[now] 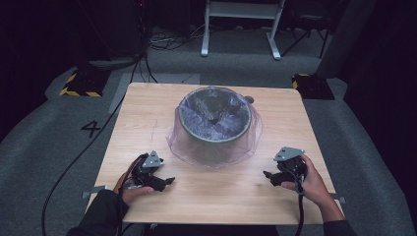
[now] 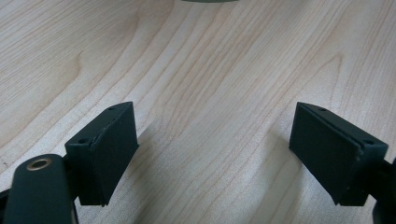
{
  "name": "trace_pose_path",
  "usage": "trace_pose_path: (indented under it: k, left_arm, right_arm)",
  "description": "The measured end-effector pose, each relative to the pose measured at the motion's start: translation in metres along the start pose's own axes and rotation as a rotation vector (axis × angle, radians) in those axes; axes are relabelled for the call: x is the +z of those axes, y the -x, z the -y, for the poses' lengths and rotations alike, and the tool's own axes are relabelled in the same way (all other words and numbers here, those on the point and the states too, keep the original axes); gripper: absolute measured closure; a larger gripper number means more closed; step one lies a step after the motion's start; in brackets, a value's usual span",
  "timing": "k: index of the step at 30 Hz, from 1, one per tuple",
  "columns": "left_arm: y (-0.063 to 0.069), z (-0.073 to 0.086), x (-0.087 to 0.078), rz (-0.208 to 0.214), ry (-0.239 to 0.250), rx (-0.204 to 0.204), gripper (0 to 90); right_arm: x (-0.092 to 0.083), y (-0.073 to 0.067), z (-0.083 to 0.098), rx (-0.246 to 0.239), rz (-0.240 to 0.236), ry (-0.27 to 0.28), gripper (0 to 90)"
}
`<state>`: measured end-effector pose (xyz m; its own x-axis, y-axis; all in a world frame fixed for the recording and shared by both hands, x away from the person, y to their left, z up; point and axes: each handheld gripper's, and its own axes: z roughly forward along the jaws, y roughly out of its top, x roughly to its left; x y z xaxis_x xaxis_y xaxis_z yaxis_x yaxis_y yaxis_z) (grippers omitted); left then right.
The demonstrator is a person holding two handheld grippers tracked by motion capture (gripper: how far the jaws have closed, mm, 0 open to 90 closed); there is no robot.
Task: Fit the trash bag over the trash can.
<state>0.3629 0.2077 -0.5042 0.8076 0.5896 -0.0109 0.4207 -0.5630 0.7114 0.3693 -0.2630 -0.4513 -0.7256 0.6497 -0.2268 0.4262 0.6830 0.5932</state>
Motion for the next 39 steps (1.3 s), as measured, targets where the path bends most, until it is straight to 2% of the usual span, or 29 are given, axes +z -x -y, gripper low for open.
trace_pose_path:
  k: [7,10,16,19,39]
  left_arm:
    - [0.000,0.000,0.000,-0.001,0.000,0.002,14.8]
    - [0.000,0.000,0.000,-0.001,-0.001,0.001,14.8]
    - [0.000,0.000,0.000,-0.001,0.000,-0.001,14.8]
    - [0.000,0.000,0.000,-0.001,0.000,-0.001,14.8]
    - [0.000,0.000,0.000,-0.001,0.000,0.000,14.8]
  right_arm:
    - [0.002,0.001,0.010,0.028,-0.012,0.008,17.7]
    - [0.002,0.001,0.015,0.039,-0.031,0.030,17.5]
    - [0.003,0.001,0.025,0.057,-0.018,0.043,17.5]
    - [0.004,0.002,0.029,0.075,0.005,0.039,17.5]
    - [0.005,0.007,0.059,0.170,0.014,0.071,17.2]
